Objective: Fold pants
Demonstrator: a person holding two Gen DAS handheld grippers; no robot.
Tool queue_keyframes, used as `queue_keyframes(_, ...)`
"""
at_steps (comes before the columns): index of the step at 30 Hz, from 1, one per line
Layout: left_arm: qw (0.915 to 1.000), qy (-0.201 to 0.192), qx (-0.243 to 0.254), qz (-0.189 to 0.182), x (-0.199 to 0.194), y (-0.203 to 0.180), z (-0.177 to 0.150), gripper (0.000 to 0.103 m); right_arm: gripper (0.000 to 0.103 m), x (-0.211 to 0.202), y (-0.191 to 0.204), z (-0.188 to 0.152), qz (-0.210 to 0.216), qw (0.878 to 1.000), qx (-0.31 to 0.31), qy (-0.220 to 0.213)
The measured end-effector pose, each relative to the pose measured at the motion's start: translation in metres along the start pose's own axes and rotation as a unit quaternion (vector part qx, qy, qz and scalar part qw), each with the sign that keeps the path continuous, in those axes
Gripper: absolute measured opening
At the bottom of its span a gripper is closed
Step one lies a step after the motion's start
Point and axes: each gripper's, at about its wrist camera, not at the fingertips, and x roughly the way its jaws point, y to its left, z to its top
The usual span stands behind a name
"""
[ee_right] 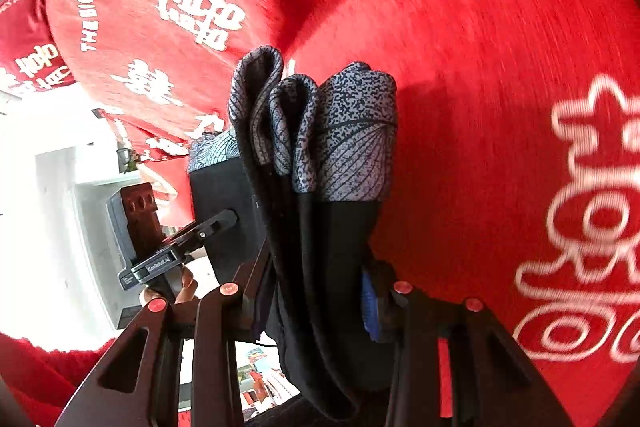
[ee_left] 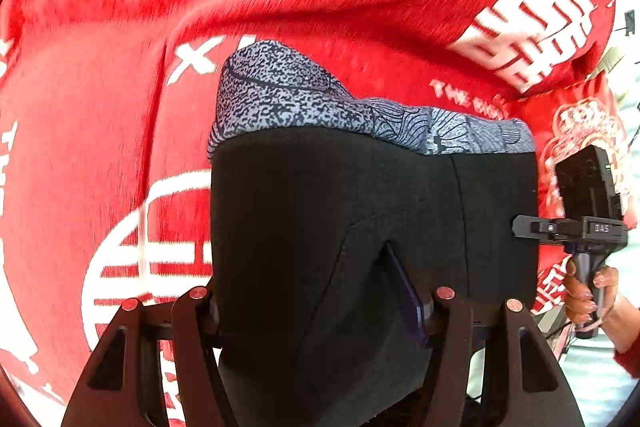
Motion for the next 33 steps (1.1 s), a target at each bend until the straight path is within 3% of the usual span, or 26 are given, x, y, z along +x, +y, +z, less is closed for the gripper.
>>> queue_keyframes(2,0.9997,0.015,-0.005,0.019,0.013,0.009,-0.009,0.065,0.040,0.010,-0.001,-0.006,-0.025,1.000,0.004,0.005)
queue_keyframes(3,0.9995,0.019,-0.010,0.024,0.017,0.013,-0.013,0.072,0.043,0.014,0.000,-0.010,-0.048,0.999,-0.003,0.010)
queue_keyframes(5,0.9988,-0.004,-0.013,0.047,0.014,0.016,-0.020,0.079,0.047,0.020,0.007,-0.017,-0.097,0.995,-0.020,0.007)
queue_keyframes(8,0.9957,-0.025,0.004,0.089,-0.002,0.019,-0.027,0.079,0.051,0.016,0.019,-0.024,-0.139,0.990,-0.029,-0.017)
queue_keyframes(14,0.9889,-0.067,0.027,0.129,-0.042,0.008,-0.048,0.079,0.053,0.000,0.036,-0.047,-0.222,0.972,-0.031,-0.068)
queue_keyframes(17,0.9870,-0.073,0.046,0.136,-0.047,0.002,-0.062,0.079,0.045,-0.009,0.054,-0.062,-0.260,0.959,-0.047,-0.098)
queue_keyframes(18,0.9868,-0.072,0.051,0.136,-0.045,-0.003,-0.067,0.079,0.038,-0.013,0.055,-0.071,-0.270,0.956,-0.055,-0.104)
queue_keyframes(22,0.9823,-0.060,0.073,0.162,-0.020,-0.024,-0.077,0.079,0.037,-0.003,0.071,-0.094,-0.293,0.946,-0.091,-0.102)
queue_keyframes(23,0.9783,-0.054,0.082,0.183,-0.007,-0.027,-0.079,0.079,0.037,0.004,0.071,-0.099,-0.305,0.943,-0.096,-0.093)
queue_keyframes(25,0.9729,-0.050,0.089,0.208,0.008,-0.026,-0.085,0.090,0.037,0.020,0.066,-0.104,-0.333,0.934,-0.101,-0.080)
queue_keyframes(26,0.9714,-0.054,0.085,0.215,0.013,-0.024,-0.087,0.101,0.037,0.023,0.062,-0.106,-0.347,0.929,-0.102,-0.076)
queue_keyframes(27,0.9723,-0.058,0.077,0.213,0.014,-0.019,-0.087,0.102,0.037,0.025,0.054,-0.110,-0.359,0.926,-0.096,-0.070)
queue_keyframes(30,0.9781,-0.050,0.057,0.194,0.013,-0.011,-0.084,0.102,0.037,0.022,0.042,-0.106,-0.342,0.934,-0.064,-0.085)
queue_keyframes(33,0.9741,-0.049,0.062,0.212,0.006,-0.015,-0.085,0.102,0.040,0.017,0.048,-0.107,-0.350,0.930,-0.066,-0.085)
